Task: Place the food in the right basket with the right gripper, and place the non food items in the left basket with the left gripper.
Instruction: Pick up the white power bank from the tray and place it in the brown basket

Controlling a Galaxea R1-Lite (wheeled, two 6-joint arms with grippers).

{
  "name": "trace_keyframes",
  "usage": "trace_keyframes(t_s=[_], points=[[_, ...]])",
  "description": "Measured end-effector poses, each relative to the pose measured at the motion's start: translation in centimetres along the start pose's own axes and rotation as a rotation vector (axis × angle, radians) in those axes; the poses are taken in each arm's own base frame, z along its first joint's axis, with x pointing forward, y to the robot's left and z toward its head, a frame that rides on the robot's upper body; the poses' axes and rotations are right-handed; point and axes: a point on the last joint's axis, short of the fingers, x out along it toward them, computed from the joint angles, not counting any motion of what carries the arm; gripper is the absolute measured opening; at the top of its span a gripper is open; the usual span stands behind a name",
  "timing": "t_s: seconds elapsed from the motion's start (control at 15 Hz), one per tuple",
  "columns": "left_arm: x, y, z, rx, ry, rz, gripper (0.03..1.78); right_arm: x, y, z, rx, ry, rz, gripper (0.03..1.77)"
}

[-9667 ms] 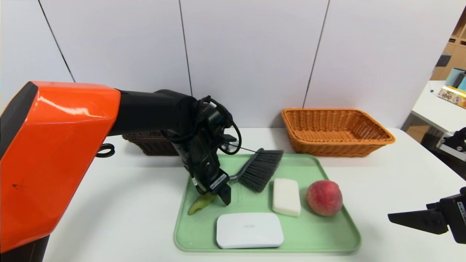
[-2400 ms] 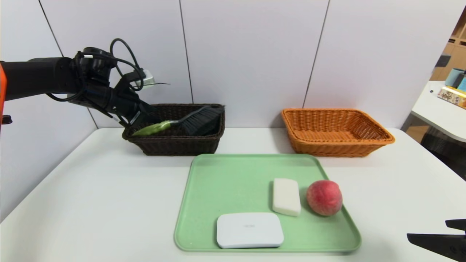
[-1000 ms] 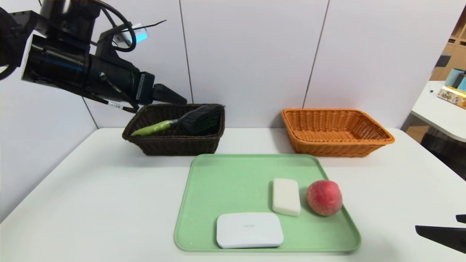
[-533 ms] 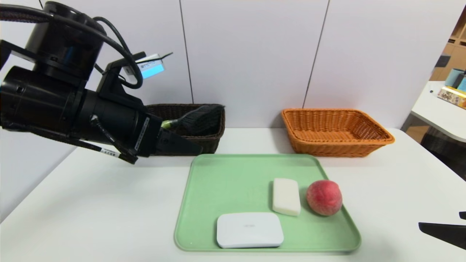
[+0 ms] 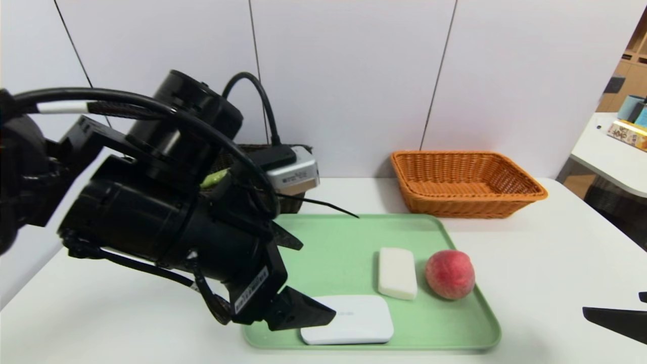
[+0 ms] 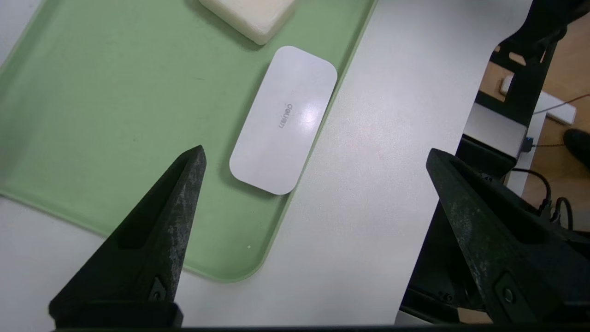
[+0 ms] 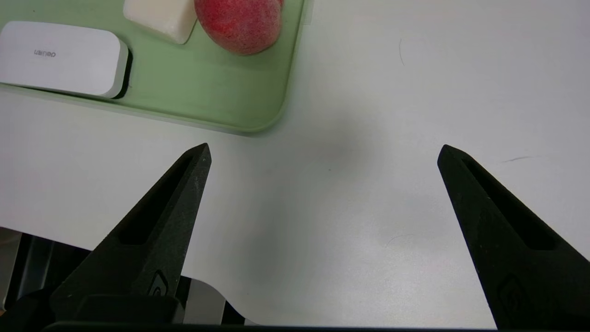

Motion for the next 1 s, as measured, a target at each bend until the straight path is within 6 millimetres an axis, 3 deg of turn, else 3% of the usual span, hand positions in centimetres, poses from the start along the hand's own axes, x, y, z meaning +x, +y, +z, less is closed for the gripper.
trace_keyframes(t_s=[0.33, 0.6, 1.0], points=[[4.1, -0.1, 0.0, 0.147, 0.093, -0.040, 1.69, 0.2, 0.0, -0.2, 0.003, 0.010, 0.002, 1.70], [6.0, 0.3, -0.4, 0.254, 0.149, -0.030, 1.69, 0.3, -0.1, -0.4, 0.005, 0.016, 0.003, 1.70], [8.5, 1.0, -0.8, 0.249, 0.200, -0.039, 1.69, 0.5, -0.1, -0.5, 0.009, 0.023, -0.001, 1.70]])
